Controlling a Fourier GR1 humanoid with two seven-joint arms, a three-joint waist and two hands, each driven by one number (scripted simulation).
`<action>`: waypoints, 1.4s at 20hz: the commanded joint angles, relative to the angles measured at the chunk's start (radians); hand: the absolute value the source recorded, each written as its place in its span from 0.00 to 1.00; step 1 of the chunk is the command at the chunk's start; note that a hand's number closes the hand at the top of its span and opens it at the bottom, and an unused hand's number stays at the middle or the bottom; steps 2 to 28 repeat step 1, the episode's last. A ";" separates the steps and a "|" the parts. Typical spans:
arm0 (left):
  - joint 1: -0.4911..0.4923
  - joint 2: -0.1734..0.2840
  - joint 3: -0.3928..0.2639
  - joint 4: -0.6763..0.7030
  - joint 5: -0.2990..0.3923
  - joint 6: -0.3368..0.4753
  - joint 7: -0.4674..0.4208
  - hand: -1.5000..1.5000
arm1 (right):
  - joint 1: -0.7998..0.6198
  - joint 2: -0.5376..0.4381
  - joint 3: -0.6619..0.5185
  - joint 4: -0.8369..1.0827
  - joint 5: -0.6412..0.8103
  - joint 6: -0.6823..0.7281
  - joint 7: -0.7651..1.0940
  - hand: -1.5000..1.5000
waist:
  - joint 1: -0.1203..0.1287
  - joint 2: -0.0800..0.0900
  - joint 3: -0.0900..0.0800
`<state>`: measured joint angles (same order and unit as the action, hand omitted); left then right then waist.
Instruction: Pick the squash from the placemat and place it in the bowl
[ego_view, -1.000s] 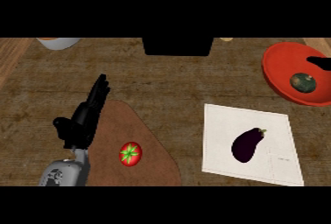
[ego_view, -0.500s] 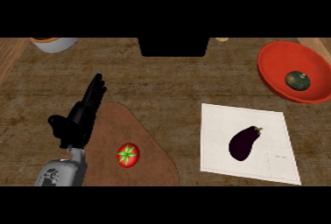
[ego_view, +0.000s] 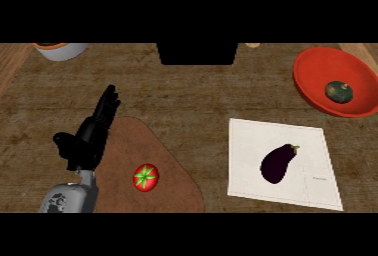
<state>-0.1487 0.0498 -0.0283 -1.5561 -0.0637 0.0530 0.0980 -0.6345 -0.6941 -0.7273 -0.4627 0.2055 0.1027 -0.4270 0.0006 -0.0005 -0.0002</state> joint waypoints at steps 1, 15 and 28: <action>-0.007 -0.031 -0.006 0.092 -0.010 0.009 -0.075 0.50 | 0.076 0.015 0.019 -0.056 -0.051 0.047 -0.007 0.00 | -0.003 0.001 0.000; -0.007 -0.031 -0.006 0.092 -0.010 0.009 -0.075 0.50 | 0.076 0.015 0.019 -0.056 -0.051 0.047 -0.007 0.00 | -0.003 0.001 0.000; -0.007 -0.031 -0.006 0.092 -0.010 0.009 -0.075 0.50 | 0.076 0.015 0.019 -0.056 -0.051 0.047 -0.007 0.00 | -0.003 0.001 0.000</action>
